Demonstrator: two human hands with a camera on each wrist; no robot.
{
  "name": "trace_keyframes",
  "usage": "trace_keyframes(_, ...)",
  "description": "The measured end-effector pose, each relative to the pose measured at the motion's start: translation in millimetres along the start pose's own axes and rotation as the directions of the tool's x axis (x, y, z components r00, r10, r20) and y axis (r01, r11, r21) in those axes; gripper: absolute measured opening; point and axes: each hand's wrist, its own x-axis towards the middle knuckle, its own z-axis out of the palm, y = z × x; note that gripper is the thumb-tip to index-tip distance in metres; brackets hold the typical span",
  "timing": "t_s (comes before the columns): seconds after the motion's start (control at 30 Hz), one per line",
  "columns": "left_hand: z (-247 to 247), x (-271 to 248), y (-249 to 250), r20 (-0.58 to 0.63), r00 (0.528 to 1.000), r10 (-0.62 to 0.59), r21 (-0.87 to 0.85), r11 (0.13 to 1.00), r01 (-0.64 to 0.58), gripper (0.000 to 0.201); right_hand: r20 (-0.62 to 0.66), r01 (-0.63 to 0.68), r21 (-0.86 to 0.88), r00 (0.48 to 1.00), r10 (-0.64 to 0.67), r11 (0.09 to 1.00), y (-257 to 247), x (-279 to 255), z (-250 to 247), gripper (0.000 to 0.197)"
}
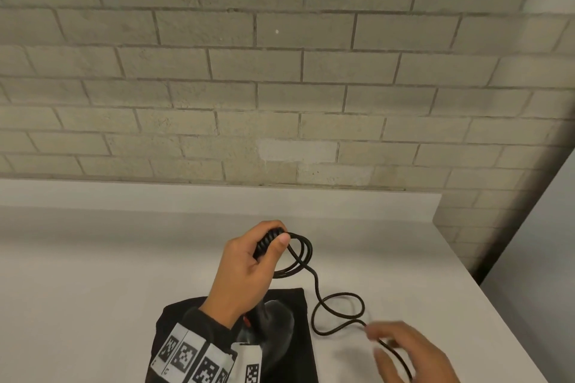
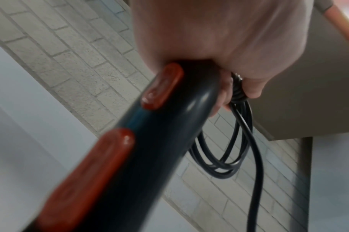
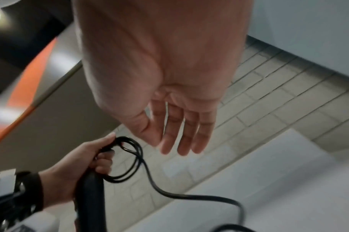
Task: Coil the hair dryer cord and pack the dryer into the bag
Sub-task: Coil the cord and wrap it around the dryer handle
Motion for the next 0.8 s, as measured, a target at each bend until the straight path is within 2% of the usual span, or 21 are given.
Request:
trace_keyframes(0.03, 1.0, -1.2, 1.4, 0.01, 1.0, 0.007, 0.006, 1.0, -0.007, 0.022, -0.084, 0.06, 0.023, 0.995, -0.058, 0.998, -0.9, 4.2, 13.4, 0.042)
trace_keyframes(0.1, 2.1, -3.4, 4.4, 0.026, 0.999, 0.023, 0.013, 1.0, -0.023, 0.022, -0.151, 0.049, 0.21, 0.988, -0.018, 0.976, -24.4, 17.8, 30.3, 0.039)
trace_keyframes(0.17, 1.6, -5.3, 6.6, 0.031, 0.999, 0.038, 0.018, 0.999, -0.039, 0.021, 0.027, -0.084, 0.276, 0.996, 0.079, 0.958, -41.1, 33.7, 38.8, 0.047)
trace_keyframes(0.2, 0.8, -6.1, 7.3, 0.029, 0.999, 0.044, 0.021, 0.999, -0.045, 0.02, 0.134, -0.096, 0.26, 0.989, 0.062, 0.961, -47.1, 39.3, 43.8, 0.046)
trace_keyframes(0.27, -1.7, -7.5, 6.9, 0.023, 0.999, 0.047, 0.033, 0.998, -0.048, 0.021, 0.176, -0.026, 0.223, 0.984, -0.014, 0.974, -53.6, 43.9, 46.5, 0.03)
trace_keyframes(0.33, -4.7, -8.9, 5.4, 0.008, 0.999, 0.039, 0.044, 0.998, -0.04, 0.022, 0.074, 0.065, 0.17, 0.994, -0.079, 0.983, -58.0, 48.5, 38.2, 0.008)
trace_keyframes(0.37, -5.9, -9.8, 4.8, 0.001, 0.999, 0.036, 0.046, 0.998, -0.036, 0.022, 0.033, 0.13, 0.151, 0.99, -0.137, 0.98, -55.9, 51.0, 33.1, 0.005)
trace_keyframes(0.47, -5.0, -12.2, 6.9, 0.008, 0.999, 0.041, 0.049, 0.998, -0.042, 0.024, -0.067, 0.358, -0.035, 0.931, -0.36, 0.933, -57.3, 57.1, 14.6, 0.026)
trace_keyframes(0.57, -2.4, -13.2, 9.6, 0.028, 0.998, 0.049, 0.042, 0.998, -0.05, 0.025, -0.088, 0.493, -0.156, 0.856, -0.509, 0.856, -60.7, 69.2, 2.4, 0.028)
trace_keyframes(0.67, -2.2, -14.5, 14.3, 0.074, 0.995, 0.062, 0.026, 0.998, -0.064, 0.021, -0.092, 0.53, -0.044, 0.842, -0.532, 0.847, -65.3, 80.7, -5.8, 0.024)
trace_keyframes(0.8, -1.0, -17.3, 21.2, 0.111, 0.992, 0.065, -0.029, 0.998, -0.062, 0.022, -0.082, 0.511, 0.126, 0.86, -0.504, 0.85, -73.9, 91.3, -10.3, 0.017)
